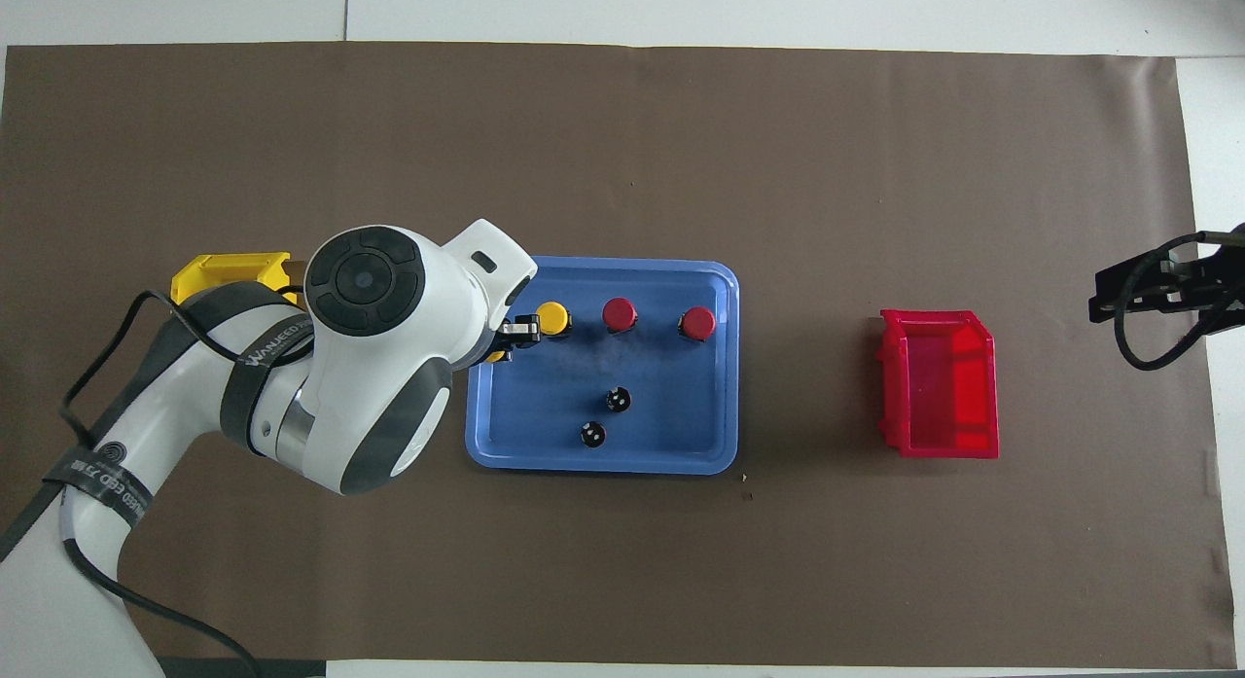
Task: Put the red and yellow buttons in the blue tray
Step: 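Carry the yellow button into the blue tray and release it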
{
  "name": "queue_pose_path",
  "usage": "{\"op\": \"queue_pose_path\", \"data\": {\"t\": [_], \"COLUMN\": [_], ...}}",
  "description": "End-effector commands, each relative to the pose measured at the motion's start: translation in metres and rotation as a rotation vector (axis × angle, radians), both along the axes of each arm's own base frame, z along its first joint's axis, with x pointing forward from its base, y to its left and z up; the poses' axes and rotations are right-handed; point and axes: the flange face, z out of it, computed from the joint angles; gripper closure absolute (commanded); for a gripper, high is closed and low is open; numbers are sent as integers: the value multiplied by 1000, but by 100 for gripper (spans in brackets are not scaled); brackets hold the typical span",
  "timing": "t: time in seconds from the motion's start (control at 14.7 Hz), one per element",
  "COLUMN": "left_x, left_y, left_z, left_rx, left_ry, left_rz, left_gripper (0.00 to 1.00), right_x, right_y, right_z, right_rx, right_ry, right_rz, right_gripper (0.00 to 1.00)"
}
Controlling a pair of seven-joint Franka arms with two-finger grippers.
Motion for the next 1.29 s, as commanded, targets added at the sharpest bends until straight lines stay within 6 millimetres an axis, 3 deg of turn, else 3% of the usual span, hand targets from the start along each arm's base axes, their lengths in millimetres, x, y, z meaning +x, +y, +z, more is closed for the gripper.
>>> {"op": "queue_pose_path", "data": {"t": [0.0,0.48,0.54,0.61,0.68,0.82,1.23], "left_x": [2,13,14,14,14,14,23], "left_y": [-10,-6,-5,-5,-5,-5,5], "left_z": [-17,-40,-40,-40,-40,-39,-24], "left_rx": [-13,-14,-14,-14,-14,-13,-7], "left_ry": [-24,-31,-31,-31,-31,-30,-23], "left_rz": [39,52,51,49,47,40,50], "left_gripper": [99,98,88,70,43,27,26], "right_x": [-3,-3,-3,-3,-3,-3,-3], "right_y": [-1,-1,-1,-1,-1,-1,-1], "right_z": [-1,-2,-2,-2,-2,-2,-2], "right_rx": [11,11,13,11,13,13,13], "right_ry": [10,11,11,11,11,11,11], "right_rz": [20,20,20,20,20,20,20], "right_gripper": [0,0,0,0,0,0,0]}}
